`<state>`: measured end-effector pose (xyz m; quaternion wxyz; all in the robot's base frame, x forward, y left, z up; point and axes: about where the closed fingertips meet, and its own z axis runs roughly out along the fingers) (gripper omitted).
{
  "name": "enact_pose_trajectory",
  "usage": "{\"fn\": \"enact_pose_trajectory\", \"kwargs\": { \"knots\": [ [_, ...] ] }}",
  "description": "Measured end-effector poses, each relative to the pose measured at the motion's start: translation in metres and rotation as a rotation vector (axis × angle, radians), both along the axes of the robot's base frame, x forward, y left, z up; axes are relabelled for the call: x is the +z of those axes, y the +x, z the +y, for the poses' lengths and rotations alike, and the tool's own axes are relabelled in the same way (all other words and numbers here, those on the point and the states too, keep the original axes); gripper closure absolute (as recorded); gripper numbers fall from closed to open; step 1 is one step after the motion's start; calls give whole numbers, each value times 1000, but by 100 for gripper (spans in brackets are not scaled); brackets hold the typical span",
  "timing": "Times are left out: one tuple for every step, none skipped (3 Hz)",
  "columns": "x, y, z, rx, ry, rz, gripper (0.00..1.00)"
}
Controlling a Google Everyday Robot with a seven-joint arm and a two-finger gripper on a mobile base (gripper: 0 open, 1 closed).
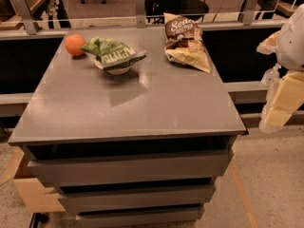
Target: Pick green jalapeno chip bag from paper bowl and place on counter
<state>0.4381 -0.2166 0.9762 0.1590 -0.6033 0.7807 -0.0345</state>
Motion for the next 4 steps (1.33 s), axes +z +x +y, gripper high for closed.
{"fn": "enact_pose_trajectory", "kwargs": {
  "knots": [
    [0,0,0,0,0,0,0],
    [7,19,12,4,13,-21,0],
    [13,53,38,-8,29,-62,0],
    [-5,101,71,-67,131,-84,0]
  ]
}}
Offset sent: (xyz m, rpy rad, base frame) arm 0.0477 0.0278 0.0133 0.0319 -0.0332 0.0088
